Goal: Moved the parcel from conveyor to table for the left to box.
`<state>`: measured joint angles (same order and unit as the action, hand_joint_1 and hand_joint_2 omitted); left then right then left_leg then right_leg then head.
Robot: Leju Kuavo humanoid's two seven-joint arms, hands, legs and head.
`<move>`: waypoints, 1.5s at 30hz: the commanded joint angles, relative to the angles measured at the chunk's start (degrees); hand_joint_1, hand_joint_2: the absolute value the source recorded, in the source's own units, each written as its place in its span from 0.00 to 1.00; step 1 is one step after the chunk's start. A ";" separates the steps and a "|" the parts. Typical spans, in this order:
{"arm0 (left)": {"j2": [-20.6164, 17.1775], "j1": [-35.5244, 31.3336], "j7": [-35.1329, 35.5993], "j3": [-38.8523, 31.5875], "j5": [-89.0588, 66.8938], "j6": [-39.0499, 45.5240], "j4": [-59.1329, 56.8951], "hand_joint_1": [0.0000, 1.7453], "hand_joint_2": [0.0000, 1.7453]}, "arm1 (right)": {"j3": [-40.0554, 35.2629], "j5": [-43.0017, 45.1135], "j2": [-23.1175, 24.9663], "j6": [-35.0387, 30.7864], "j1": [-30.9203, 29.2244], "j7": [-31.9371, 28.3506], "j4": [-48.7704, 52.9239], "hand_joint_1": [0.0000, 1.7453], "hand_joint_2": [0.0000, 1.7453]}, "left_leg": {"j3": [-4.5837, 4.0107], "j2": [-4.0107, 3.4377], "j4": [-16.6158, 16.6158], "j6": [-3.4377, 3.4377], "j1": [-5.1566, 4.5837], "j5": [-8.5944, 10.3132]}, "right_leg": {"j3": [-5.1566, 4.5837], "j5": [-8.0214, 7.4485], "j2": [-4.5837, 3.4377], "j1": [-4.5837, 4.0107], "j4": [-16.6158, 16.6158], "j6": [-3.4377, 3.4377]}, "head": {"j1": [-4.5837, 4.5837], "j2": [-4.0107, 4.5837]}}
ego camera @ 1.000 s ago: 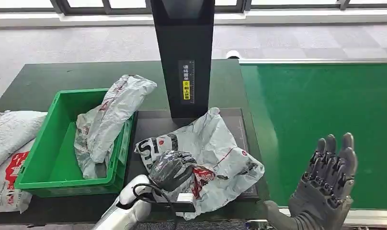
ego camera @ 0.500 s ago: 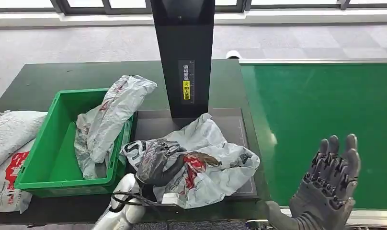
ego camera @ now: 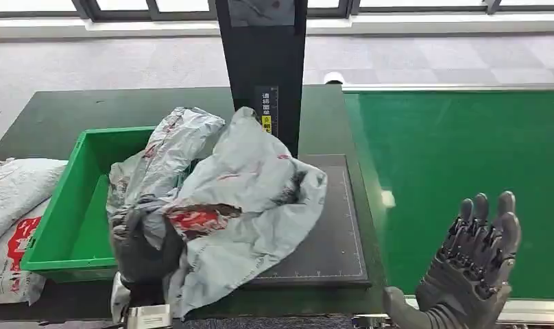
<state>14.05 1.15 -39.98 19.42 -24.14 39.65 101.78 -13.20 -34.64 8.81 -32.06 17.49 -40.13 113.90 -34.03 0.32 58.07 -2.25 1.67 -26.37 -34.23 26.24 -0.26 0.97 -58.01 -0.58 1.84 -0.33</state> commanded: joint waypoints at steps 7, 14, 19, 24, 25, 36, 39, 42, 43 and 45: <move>0.49 -3.22 -0.02 -34.93 19.02 -1.92 6.98 1.00 1.00 | 0.13 -0.06 0.40 3.75 -2.62 0.13 -2.97 0.00 1.00 | 0.46 -0.22 -0.13 0.14 -0.01 0.03 | 0.13 -0.06 -0.16 -0.03 0.12 0.06 | 0.00 0.00; 1.39 -11.38 2.60 -44.66 9.91 -3.40 -12.10 1.00 1.00 | 0.93 -1.14 1.77 5.81 -2.09 0.13 -2.11 0.00 1.00 | 0.56 0.06 -0.31 0.18 -0.04 0.19 | 0.29 -0.09 0.13 -0.01 0.24 0.11 | 0.02 0.00; -0.72 -17.16 8.42 -46.58 -1.26 -2.56 -26.99 1.00 1.00 | 0.83 -2.08 1.86 6.09 -1.53 0.13 -2.39 0.00 1.00 | 0.66 0.07 -0.36 0.21 -0.06 0.23 | 0.35 -0.14 0.13 0.00 0.29 0.12 | 0.00 0.00; -0.65 -17.48 13.07 -42.68 -7.62 -7.64 -33.05 1.00 1.00 | 0.95 -2.34 1.96 6.69 -1.70 0.13 -2.70 0.00 1.00 | 0.67 0.12 -0.31 0.22 -0.05 0.22 | 0.41 -0.13 0.21 0.00 0.27 0.14 | 0.00 0.00; -0.31 -17.30 13.47 -41.83 -8.77 -7.84 -33.55 1.00 1.00 | 1.07 -2.59 2.18 6.93 -1.88 0.13 -2.87 0.00 1.00 | 0.60 0.07 -0.17 0.13 -0.07 0.15 | 0.29 -0.08 0.13 0.05 0.13 0.10 | 0.00 0.00; 0.80 -14.74 14.55 -37.77 -9.93 -10.90 -30.64 0.62 1.00 | 1.21 -2.72 2.24 6.70 -1.45 0.13 -2.53 0.00 1.00 | 0.48 0.01 -0.05 0.10 -0.01 0.09 | 0.18 -0.06 0.03 -0.02 0.08 0.09 | 0.00 0.00; 0.80 -14.74 14.55 -37.77 -9.93 -10.90 -30.64 0.62 1.00 | 1.21 -2.72 2.24 6.70 -1.45 0.13 -2.53 0.00 1.00 | 0.54 -0.04 -0.12 0.16 -0.01 0.08 | 0.21 -0.10 0.01 -0.04 0.15 0.11 | 0.00 0.00; 1.61 -12.98 14.48 -37.13 -11.80 -8.12 -27.43 0.00 0.00 | 1.10 -2.68 2.25 6.73 -1.57 0.13 -2.75 0.00 1.00 | 0.53 0.00 -0.12 0.16 -0.01 0.09 | 0.21 -0.09 0.05 -0.03 0.15 0.11 | 0.02 0.00; 2.28 -11.88 14.30 -36.95 -10.11 -8.26 -25.18 0.00 0.00 | 0.97 -2.69 2.19 6.50 -1.65 0.13 -2.88 0.00 1.00 | 0.49 -0.01 -0.06 0.13 -0.02 0.07 | 0.17 -0.07 0.02 -0.02 0.09 0.10 | 0.02 -0.02; 2.92 -9.02 12.19 -35.43 -4.54 -9.63 -19.76 0.00 0.00 | 0.75 -2.50 2.06 5.72 -1.52 0.13 -2.90 0.00 1.00 | 0.46 -0.08 -0.02 0.10 -0.01 0.04 | 0.13 -0.07 -0.06 -0.02 0.06 0.08 | 0.00 0.00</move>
<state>16.17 -12.67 -25.73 -19.65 -35.12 29.94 74.18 -13.20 -37.62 10.56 -25.27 16.10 -40.13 113.37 -33.64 0.31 58.10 -2.28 1.67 -26.31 -34.16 26.18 -0.29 0.97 -58.01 -0.52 1.84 -0.33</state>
